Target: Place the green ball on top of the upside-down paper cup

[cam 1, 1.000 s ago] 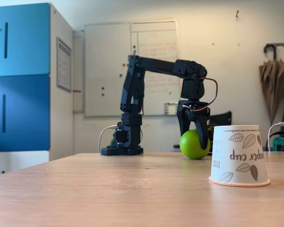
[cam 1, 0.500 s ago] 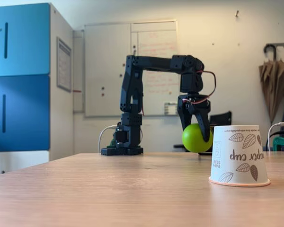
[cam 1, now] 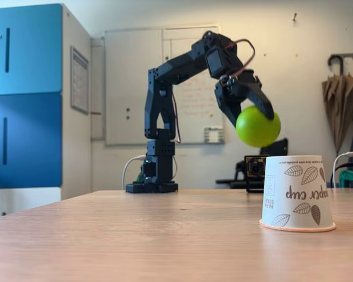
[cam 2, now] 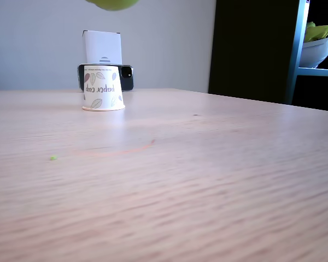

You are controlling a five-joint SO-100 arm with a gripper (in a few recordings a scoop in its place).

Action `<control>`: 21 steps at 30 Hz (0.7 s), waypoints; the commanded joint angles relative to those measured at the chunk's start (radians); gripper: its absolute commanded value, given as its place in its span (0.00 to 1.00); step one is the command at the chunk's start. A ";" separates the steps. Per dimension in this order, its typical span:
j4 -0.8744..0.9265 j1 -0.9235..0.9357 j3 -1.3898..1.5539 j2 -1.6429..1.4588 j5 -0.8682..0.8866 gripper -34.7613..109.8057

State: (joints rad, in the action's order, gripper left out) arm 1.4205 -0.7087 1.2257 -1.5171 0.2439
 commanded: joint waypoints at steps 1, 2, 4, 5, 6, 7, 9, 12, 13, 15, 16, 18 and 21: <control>-0.021 0.060 -0.181 0.048 -0.054 0.44; -0.023 0.075 -0.239 0.080 -0.072 0.44; -0.037 0.107 -0.357 0.153 -0.107 0.44; -0.044 0.121 -0.405 0.186 -0.120 0.44; -0.049 0.137 -0.454 0.219 -0.129 0.44; -0.052 0.150 -0.494 0.250 -0.133 0.44; -0.075 0.175 -0.532 0.288 -0.135 0.44; -0.140 0.202 -0.538 0.322 -0.135 0.44; -0.166 0.210 -0.541 0.334 -0.135 0.44; -0.192 0.222 -0.581 0.377 -0.135 0.44; -0.195 0.227 -0.611 0.403 -0.135 0.44; -0.199 0.235 -0.664 0.457 -0.135 0.44; -0.239 0.242 -0.698 0.517 -0.133 0.44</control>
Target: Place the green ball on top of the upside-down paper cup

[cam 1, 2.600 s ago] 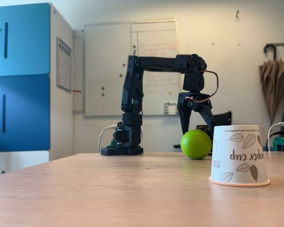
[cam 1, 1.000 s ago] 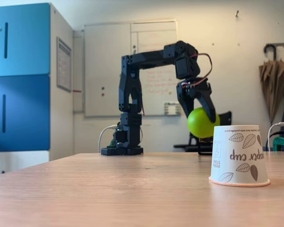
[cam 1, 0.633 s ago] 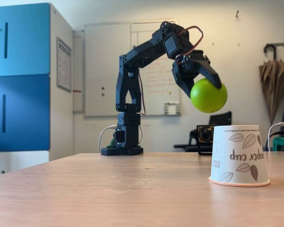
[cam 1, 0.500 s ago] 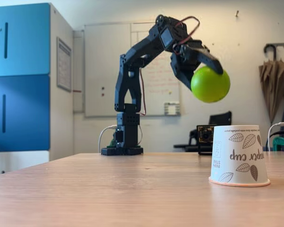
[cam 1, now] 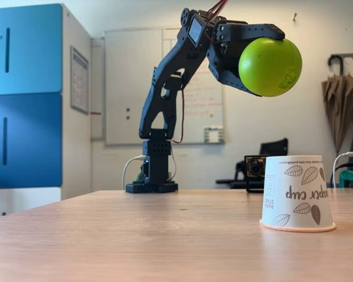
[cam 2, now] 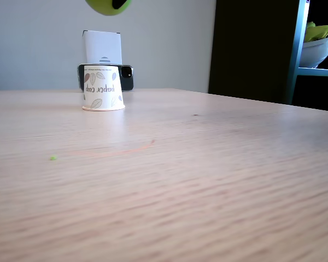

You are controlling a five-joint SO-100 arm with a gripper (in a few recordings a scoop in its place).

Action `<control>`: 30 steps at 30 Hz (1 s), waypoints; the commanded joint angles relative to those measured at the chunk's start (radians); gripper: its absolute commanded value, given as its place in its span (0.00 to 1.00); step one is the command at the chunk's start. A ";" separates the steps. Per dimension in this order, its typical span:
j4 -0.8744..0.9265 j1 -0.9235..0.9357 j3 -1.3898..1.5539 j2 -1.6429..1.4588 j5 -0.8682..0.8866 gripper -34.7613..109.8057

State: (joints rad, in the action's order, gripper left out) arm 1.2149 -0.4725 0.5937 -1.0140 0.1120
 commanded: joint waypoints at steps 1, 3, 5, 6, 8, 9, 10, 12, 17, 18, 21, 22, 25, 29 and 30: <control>-0.049 0.009 -0.080 0.035 -0.002 0.44; -0.060 0.012 -0.132 0.092 -0.002 0.44; -0.067 0.014 -0.181 0.146 0.002 0.44; -0.069 0.014 -0.198 0.166 0.003 0.44; -0.075 0.014 -0.204 0.189 0.012 0.44; -0.078 0.014 -0.204 0.199 0.015 0.44; -0.080 0.014 -0.204 0.209 0.018 0.44; -0.080 0.017 -0.204 0.227 0.025 0.44; -0.084 0.020 -0.207 0.273 0.034 0.44; -0.087 0.020 -0.207 0.279 0.035 0.44; -0.089 0.021 -0.207 0.287 0.038 0.44; -0.089 0.021 -0.207 0.287 0.038 0.44; -0.083 0.025 -0.207 0.287 0.044 0.44; -0.063 0.026 -0.207 0.281 0.054 0.46; -0.061 0.026 -0.207 0.279 0.054 0.47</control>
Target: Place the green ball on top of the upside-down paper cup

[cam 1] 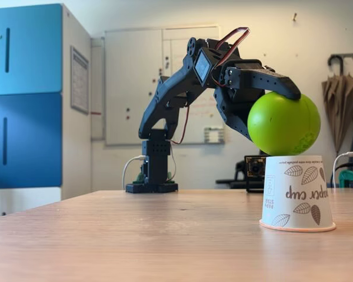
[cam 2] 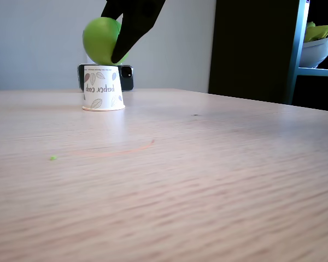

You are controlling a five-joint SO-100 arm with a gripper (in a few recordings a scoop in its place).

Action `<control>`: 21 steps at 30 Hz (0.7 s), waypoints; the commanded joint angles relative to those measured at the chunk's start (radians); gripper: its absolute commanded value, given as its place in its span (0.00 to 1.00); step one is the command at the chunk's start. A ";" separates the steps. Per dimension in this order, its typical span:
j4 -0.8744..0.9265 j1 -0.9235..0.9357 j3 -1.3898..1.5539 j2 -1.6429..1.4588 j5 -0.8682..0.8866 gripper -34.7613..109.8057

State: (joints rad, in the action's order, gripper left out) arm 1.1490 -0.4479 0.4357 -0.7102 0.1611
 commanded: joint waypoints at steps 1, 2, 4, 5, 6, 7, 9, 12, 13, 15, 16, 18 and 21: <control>0.006 0.002 -0.049 -0.026 0.009 0.47; 0.008 0.002 -0.049 -0.029 0.014 0.47; 0.012 0.002 -0.049 -0.032 0.021 0.47; 0.015 0.000 -0.049 -0.034 0.025 0.48; 0.017 -0.002 -0.049 -0.034 0.026 0.49; 0.018 -0.003 -0.049 -0.034 0.031 0.49; 0.018 -0.006 -0.049 -0.034 0.035 0.50; 0.018 -0.012 -0.049 -0.035 0.049 0.51; 0.017 -0.014 -0.049 -0.037 0.051 0.52; 0.018 -0.020 -0.049 -0.040 0.060 0.53; 0.021 -0.021 -0.049 -0.041 0.064 0.53; 0.023 -0.028 -0.049 -0.041 0.072 0.53; 0.023 -0.034 -0.049 -0.041 0.077 0.53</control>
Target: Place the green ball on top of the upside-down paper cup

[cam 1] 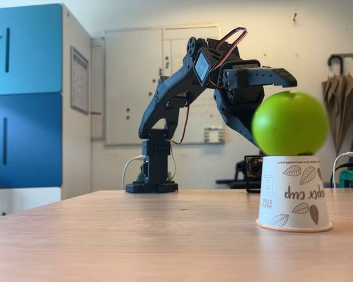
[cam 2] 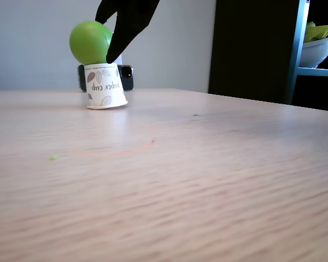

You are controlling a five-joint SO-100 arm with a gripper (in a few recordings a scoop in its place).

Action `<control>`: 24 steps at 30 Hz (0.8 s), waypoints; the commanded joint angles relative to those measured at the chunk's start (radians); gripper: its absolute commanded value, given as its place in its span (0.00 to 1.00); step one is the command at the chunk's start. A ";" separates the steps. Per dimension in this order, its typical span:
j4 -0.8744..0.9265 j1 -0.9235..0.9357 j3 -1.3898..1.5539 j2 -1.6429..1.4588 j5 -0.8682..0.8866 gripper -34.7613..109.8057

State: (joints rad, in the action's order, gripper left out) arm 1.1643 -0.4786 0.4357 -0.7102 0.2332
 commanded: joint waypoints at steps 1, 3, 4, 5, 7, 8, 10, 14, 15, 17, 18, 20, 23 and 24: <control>0.008 -0.005 -0.049 -0.041 0.006 0.53; 0.006 -0.008 -0.049 -0.040 0.008 0.53; 0.006 -0.009 -0.049 -0.040 0.008 0.53; 0.008 -0.011 -0.049 -0.041 0.008 0.53; 0.008 -0.012 -0.048 -0.046 0.008 0.53; 0.008 -0.012 -0.048 -0.049 0.008 0.53; 0.008 -0.014 -0.046 -0.060 0.008 0.53; 0.005 -0.018 -0.043 -0.103 -0.002 0.53; 0.003 -0.020 -0.043 -0.117 -0.012 0.53; 0.003 -0.021 -0.043 -0.149 -0.026 0.53; 0.003 -0.021 -0.043 -0.167 -0.035 0.53; 0.009 -0.023 -0.032 -0.212 -0.044 0.53; 0.031 -0.026 -0.006 -0.278 -0.046 0.53; 0.037 -0.028 0.006 -0.299 -0.046 0.54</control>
State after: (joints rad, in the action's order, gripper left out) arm 1.1873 -0.4970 0.4357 -0.8989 0.1917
